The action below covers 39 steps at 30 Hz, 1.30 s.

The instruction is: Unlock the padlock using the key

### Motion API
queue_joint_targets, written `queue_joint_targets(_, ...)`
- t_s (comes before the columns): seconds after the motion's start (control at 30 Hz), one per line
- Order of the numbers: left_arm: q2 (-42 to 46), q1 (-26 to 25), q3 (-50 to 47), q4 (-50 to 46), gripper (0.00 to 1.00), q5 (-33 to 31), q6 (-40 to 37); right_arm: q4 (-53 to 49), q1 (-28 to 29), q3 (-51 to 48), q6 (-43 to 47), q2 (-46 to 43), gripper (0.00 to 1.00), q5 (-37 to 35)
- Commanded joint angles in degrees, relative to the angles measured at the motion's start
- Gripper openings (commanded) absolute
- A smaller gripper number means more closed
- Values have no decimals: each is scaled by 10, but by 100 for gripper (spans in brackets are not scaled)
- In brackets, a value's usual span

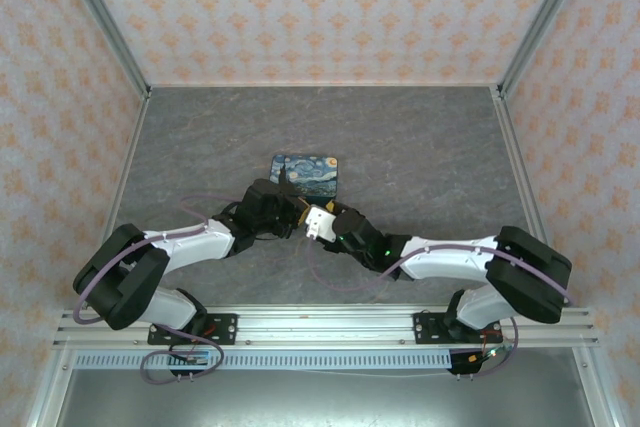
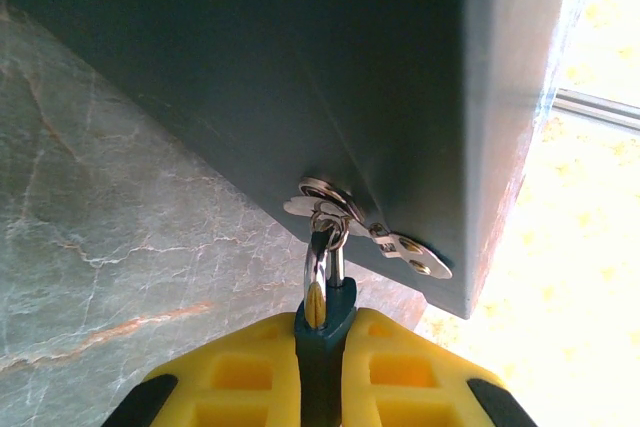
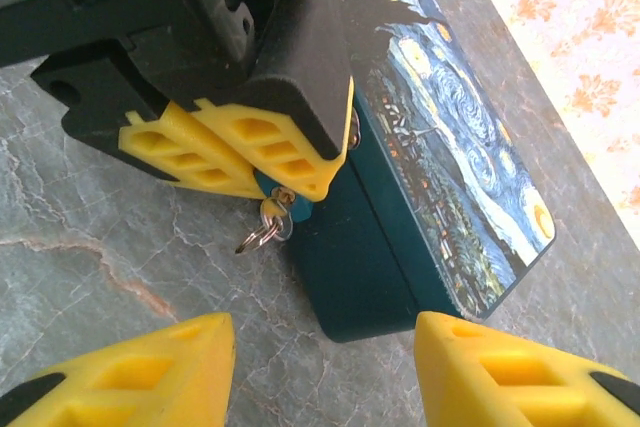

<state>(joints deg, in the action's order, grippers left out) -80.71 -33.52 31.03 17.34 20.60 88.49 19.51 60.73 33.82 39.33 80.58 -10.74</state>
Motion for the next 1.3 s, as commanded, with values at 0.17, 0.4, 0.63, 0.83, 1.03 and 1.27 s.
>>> queue_joint_targets(0.17,6,-4,22,11,0,15,3,23,6,28,10,25,49,-2)
queue_joint_targets(0.4,7,-5,22,7,0,16,1,35,6,45,8,47,45,5)
queue_joint_targets(0.63,14,-5,20,3,0,15,-1,50,6,52,13,72,39,-5)
queue_joint_targets(0.83,17,-6,18,-1,0,14,-2,59,6,49,8,84,36,-12)
queue_joint_targets(1.03,20,-6,19,-4,0,13,-2,67,6,45,7,94,31,-18)
queue_joint_targets(1.27,22,-6,18,-6,0,14,-3,70,6,46,5,104,18,-25)
